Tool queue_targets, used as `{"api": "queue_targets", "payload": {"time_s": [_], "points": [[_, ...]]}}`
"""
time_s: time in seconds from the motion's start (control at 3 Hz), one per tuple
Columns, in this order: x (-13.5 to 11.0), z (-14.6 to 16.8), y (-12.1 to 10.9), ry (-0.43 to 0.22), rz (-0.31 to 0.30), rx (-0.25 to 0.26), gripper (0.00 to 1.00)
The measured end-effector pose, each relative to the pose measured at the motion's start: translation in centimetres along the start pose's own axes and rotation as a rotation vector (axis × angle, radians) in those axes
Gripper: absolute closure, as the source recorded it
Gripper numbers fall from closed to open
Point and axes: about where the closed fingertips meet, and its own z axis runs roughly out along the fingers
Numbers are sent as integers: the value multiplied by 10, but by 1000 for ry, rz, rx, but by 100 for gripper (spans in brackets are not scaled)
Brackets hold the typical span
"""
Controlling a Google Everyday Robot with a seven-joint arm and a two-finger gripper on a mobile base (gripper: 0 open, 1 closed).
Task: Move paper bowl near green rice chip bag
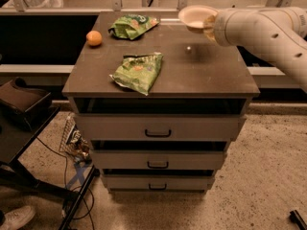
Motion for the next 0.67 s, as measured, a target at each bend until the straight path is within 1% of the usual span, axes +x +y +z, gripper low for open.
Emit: {"api": "queue_targets", "payload": {"time_s": [0.33,0.67], "points": [[-14,48,-9,-93,-13,10,100],[-28,78,-30,-175,-66,27,100]]}}
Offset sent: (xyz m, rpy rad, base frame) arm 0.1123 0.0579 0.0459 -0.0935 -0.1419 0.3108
